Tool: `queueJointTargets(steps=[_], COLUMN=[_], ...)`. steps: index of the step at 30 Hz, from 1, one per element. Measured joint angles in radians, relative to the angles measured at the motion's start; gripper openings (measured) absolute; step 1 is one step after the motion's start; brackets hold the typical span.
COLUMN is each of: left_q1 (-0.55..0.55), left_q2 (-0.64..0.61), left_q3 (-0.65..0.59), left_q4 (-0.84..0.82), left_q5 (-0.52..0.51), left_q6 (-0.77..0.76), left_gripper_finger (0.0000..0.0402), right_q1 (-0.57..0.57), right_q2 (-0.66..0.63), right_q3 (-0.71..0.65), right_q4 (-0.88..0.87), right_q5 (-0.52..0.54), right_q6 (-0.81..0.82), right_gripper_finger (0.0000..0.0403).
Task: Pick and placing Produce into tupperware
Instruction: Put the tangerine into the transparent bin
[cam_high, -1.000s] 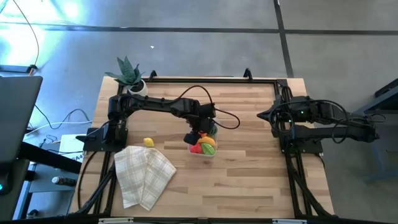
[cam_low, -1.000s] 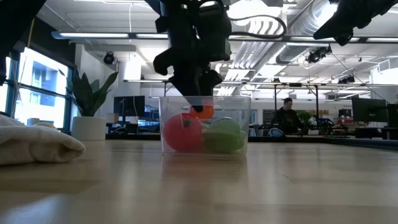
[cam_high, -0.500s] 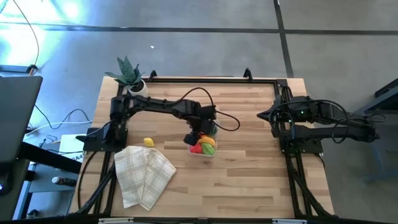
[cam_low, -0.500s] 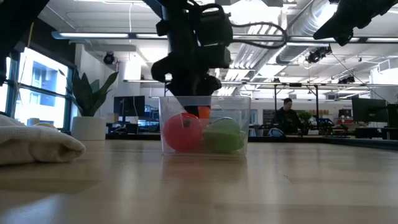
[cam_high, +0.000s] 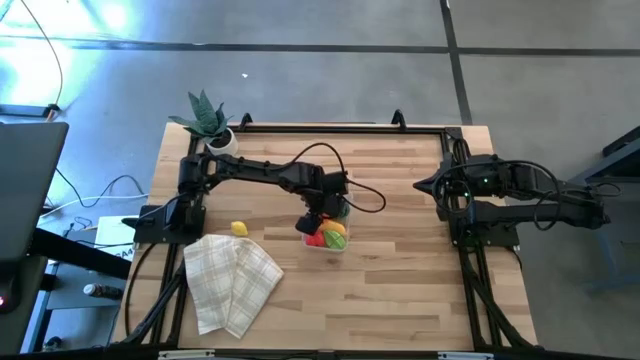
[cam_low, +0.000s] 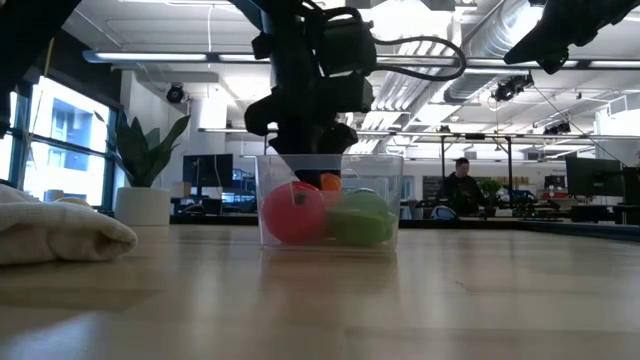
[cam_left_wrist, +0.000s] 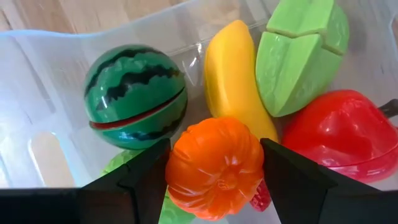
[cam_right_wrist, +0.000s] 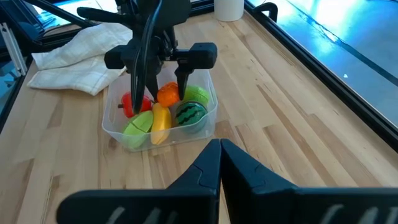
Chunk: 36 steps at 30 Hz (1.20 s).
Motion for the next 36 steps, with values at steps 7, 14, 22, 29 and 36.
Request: queueJointTargets(steps=[7, 14, 22, 29, 36], left_q1=[0.0, 0.0, 0.0, 0.0, 0.0], left_q2=[0.0, 0.0, 0.0, 0.0, 0.0], left_q3=[0.0, 0.0, 0.0, 0.0, 0.0], left_q4=[-0.003, -0.003, 0.001, 0.001, -0.017], left_q5=[-0.007, -0.007, 0.016, 0.02, 0.003], left_q6=[-0.004, -0.008, -0.016, -0.026, -0.015], left_gripper_finger=[0.0225, 0.0225, 0.0225, 0.0244, 0.0295], right_q1=[0.0, 0.0, 0.0, 0.0, 0.0], right_q2=[0.0, 0.0, 0.0, 0.0, 0.0], right_q3=[0.0, 0.0, 0.0, 0.0, 0.0], right_q4=[0.0, 0.0, 0.0, 0.0, 0.0], right_q5=[0.0, 0.0, 0.0, 0.0, 0.0], right_q6=[0.0, 0.0, 0.0, 0.0, 0.0], right_gripper_finger=[0.0, 0.0, 0.0, 0.0, 0.0])
